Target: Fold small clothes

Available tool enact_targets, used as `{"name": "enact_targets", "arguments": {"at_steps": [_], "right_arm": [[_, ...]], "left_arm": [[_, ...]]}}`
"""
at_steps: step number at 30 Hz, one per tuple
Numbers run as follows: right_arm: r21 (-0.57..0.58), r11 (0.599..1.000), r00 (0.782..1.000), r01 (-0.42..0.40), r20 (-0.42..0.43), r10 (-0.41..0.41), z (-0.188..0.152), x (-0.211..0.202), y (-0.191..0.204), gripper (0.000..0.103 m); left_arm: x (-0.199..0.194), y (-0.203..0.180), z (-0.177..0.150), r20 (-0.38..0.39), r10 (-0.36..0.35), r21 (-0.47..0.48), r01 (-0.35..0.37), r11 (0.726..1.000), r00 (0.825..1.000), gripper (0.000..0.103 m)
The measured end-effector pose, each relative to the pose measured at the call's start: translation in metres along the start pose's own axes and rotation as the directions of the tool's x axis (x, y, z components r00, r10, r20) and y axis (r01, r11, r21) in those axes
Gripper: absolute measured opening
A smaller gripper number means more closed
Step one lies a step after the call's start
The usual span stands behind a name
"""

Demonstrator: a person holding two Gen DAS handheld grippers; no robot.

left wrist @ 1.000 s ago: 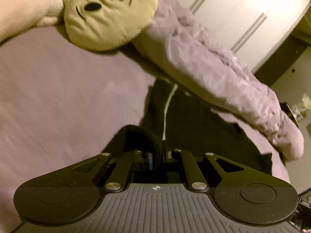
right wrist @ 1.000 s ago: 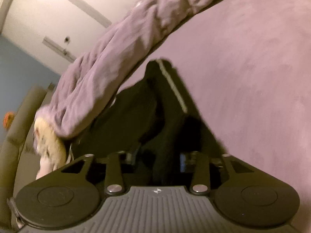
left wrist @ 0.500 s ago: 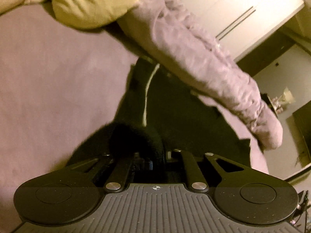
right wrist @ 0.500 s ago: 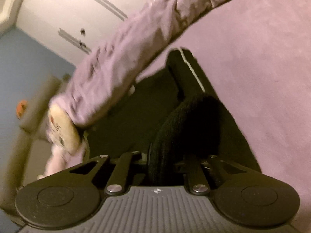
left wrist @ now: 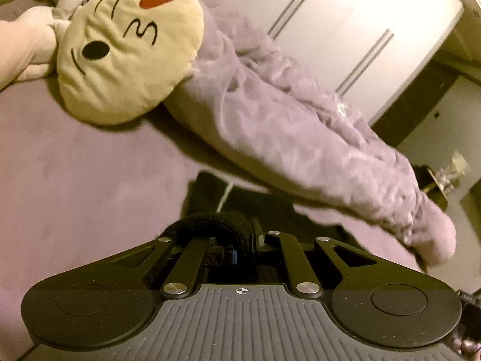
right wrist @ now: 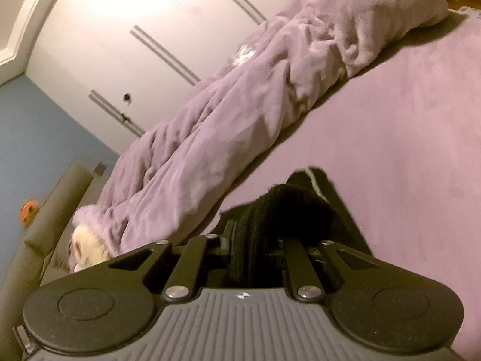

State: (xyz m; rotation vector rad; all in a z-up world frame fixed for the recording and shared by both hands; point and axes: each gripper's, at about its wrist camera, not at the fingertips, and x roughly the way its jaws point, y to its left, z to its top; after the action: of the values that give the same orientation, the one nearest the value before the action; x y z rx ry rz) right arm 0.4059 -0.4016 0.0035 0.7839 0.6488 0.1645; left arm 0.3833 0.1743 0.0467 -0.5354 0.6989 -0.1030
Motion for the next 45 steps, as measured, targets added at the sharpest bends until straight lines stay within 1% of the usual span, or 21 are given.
{"name": "enact_targets", "arguments": {"at_steps": [2, 6, 10, 12, 13, 14, 15, 16, 17, 19, 20, 21, 24, 25, 28, 30, 32, 36, 38, 40, 45], "right_arm": [[0.01, 1.0, 0.999, 0.029, 0.016, -0.029, 0.007, 0.013, -0.002, 0.011], [0.036, 0.994, 0.993, 0.1, 0.057, -0.102, 0.022, 0.042, -0.011, 0.011], [0.046, 0.988, 0.986, 0.147, 0.069, -0.15, 0.033, 0.066, -0.022, 0.011], [0.029, 0.986, 0.984, 0.163, 0.072, -0.165, 0.034, 0.075, -0.022, 0.011], [0.026, 0.987, 0.984, 0.161, 0.075, -0.162, 0.034, 0.077, -0.022, 0.015], [0.028, 0.987, 0.985, 0.155, 0.076, -0.157, 0.033, 0.077, -0.023, 0.021], [0.021, 0.989, 0.985, 0.15, 0.089, -0.151, 0.032, 0.075, -0.023, 0.024], [-0.003, 0.989, 0.984, 0.149, 0.103, -0.148, 0.03, 0.072, -0.021, 0.029], [-0.036, 0.986, 0.981, 0.162, 0.114, -0.157, 0.029, 0.068, -0.019, 0.036], [-0.124, 0.97, 0.968, 0.208, 0.168, -0.186, 0.027, 0.06, -0.012, 0.041], [-0.165, 0.956, 0.957, 0.243, 0.2, -0.209, 0.025, 0.054, -0.009, 0.041], [-0.187, 0.949, 0.953, 0.254, 0.213, -0.213, 0.024, 0.05, -0.007, 0.041], [-0.216, 0.95, 0.967, 0.227, 0.168, -0.193, 0.017, 0.042, -0.001, 0.041], [-0.248, 0.944, 0.972, 0.216, 0.148, -0.184, 0.011, 0.04, 0.002, 0.042], [-0.356, 0.906, 0.973, 0.228, 0.113, -0.2, -0.011, 0.038, 0.013, 0.044], [-0.401, 0.886, 0.973, 0.232, 0.088, -0.215, -0.024, 0.041, 0.016, 0.045], [-0.42, 0.876, 0.971, 0.237, 0.065, -0.232, -0.033, 0.042, 0.016, 0.046], [-0.422, 0.872, 0.966, 0.248, 0.046, -0.253, -0.039, 0.042, 0.015, 0.046], [-0.424, 0.869, 0.964, 0.255, 0.048, -0.26, -0.04, 0.04, 0.014, 0.052], [-0.432, 0.862, 0.962, 0.266, 0.053, -0.269, -0.04, 0.039, 0.014, 0.055], [-0.452, 0.849, 0.958, 0.272, 0.047, -0.282, -0.045, 0.041, 0.012, 0.055]], "left_arm": [[0.013, 0.001, 0.01, 0.017, 0.016, -0.012, -0.016, 1.0, 1.0, 0.01], [0.04, 0.004, 0.025, 0.046, 0.082, -0.026, -0.081, 0.996, 0.996, 0.01], [0.066, -0.001, 0.03, 0.061, 0.127, 0.048, -0.13, 0.99, 0.99, 0.01], [0.08, -0.005, 0.023, 0.046, 0.186, 0.095, -0.19, 0.977, 0.981, 0.014], [0.086, -0.007, 0.018, 0.033, 0.21, 0.113, -0.213, 0.971, 0.977, 0.015], [0.092, -0.008, 0.013, 0.01, 0.239, 0.125, -0.238, 0.963, 0.971, 0.025], [0.097, -0.009, 0.008, -0.01, 0.262, 0.136, -0.259, 0.956, 0.965, 0.04], [0.098, -0.01, 0.002, -0.021, 0.291, 0.16, -0.284, 0.945, 0.957, 0.048], [0.099, -0.013, -0.003, -0.021, 0.309, 0.184, -0.3, 0.936, 0.951, 0.053], [0.098, -0.02, -0.014, -0.01, 0.325, 0.276, -0.31, 0.91, 0.946, 0.053], [0.097, -0.022, -0.017, -0.002, 0.338, 0.306, -0.321, 0.896, 0.941, 0.053], [0.095, -0.025, -0.02, 0.005, 0.345, 0.328, -0.327, 0.886, 0.939, 0.053], [0.087, -0.03, -0.024, 0.006, 0.349, 0.346, -0.329, 0.878, 0.937, 0.054], [0.084, -0.033, -0.025, 0.011, 0.35, 0.354, -0.331, 0.875, 0.937, 0.054], [0.074, -0.044, -0.031, 0.045, 0.365, 0.401, -0.351, 0.846, 0.93, 0.058], [0.068, -0.049, -0.033, 0.051, 0.365, 0.424, -0.351, 0.835, 0.93, 0.06], [0.061, -0.053, -0.036, 0.059, 0.365, 0.438, -0.353, 0.827, 0.929, 0.062], [0.053, -0.059, -0.037, 0.076, 0.367, 0.466, -0.359, 0.809, 0.927, 0.069], [0.051, -0.062, -0.038, 0.087, 0.367, 0.479, -0.362, 0.8, 0.926, 0.07], [0.052, -0.065, -0.039, 0.089, 0.365, 0.486, -0.361, 0.796, 0.927, 0.071], [0.054, -0.067, -0.042, 0.08, 0.346, 0.483, -0.34, 0.807, 0.935, 0.072]]}}
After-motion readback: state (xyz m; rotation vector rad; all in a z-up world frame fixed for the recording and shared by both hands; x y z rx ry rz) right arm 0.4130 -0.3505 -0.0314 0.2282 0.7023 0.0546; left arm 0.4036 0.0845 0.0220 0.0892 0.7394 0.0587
